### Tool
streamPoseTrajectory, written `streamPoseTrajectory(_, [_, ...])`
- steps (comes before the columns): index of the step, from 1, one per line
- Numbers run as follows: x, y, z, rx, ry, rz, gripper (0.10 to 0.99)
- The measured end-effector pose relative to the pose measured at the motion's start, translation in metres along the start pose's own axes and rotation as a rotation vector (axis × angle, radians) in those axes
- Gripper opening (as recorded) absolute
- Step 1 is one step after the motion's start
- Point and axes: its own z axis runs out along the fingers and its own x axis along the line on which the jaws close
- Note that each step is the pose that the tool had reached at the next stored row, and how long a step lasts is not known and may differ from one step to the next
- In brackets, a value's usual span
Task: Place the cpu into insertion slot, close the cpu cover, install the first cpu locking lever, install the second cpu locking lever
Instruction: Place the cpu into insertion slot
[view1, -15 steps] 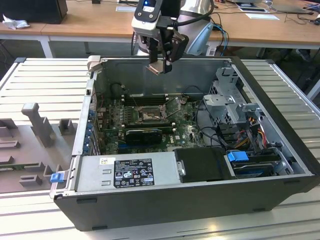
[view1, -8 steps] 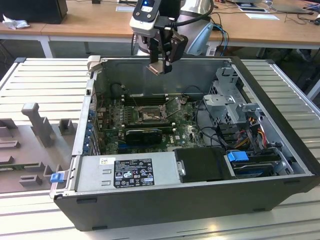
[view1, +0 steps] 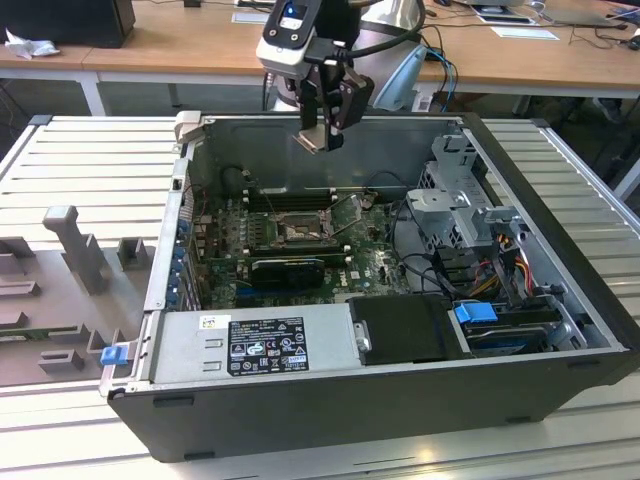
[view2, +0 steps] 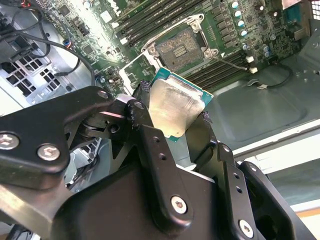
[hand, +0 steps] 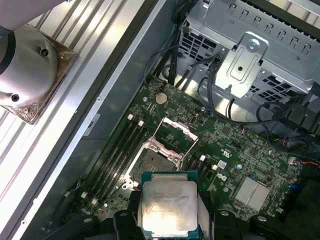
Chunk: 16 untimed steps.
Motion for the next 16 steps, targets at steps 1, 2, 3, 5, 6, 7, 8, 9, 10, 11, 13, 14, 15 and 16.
streamPoseTrajectory(1, [0.0000, 0.0000, 0.0000, 0.000, -0.0004, 0.004, 0.529])
streamPoseTrajectory(2, [0.0000, 0.0000, 0.0001, 0.000, -0.0007, 0.008, 0.529])
streamPoseTrajectory(3, [0.0000, 0.0000, 0.0001, 0.000, -0.0009, 0.010, 0.529])
streamPoseTrajectory(5, [0.0000, 0.0000, 0.0003, -0.001, -0.0020, 0.023, 0.529])
streamPoseTrajectory(6, [0.0000, -0.0001, 0.0004, -0.001, -0.0028, 0.032, 0.529])
streamPoseTrajectory(7, [0.0000, 0.0000, 0.0006, -0.001, -0.0035, 0.040, 0.529])
streamPoseTrajectory(8, [0.0000, -0.0001, 0.0006, -0.001, -0.0039, 0.044, 0.529])
streamPoseTrajectory(9, [0.0000, -0.0001, 0.0007, -0.001, -0.0043, 0.048, 0.529])
streamPoseTrajectory(10, [0.0000, -0.0001, 0.0008, -0.001, -0.0048, 0.054, 0.529])
streamPoseTrajectory(11, [0.0000, -0.0001, 0.0008, -0.001, -0.0050, 0.057, 0.529])
streamPoseTrajectory(13, [0.0000, -0.0001, 0.0010, -0.001, -0.0059, 0.066, 0.529])
streamPoseTrajectory(14, [0.0000, -0.0001, 0.0011, -0.002, -0.0066, 0.075, 0.529])
streamPoseTrajectory(15, [0.0000, -0.0001, 0.0012, -0.002, -0.0071, 0.081, 0.529])
streamPoseTrajectory(16, [0.0000, -0.0001, 0.0013, -0.002, -0.0077, 0.087, 0.529])
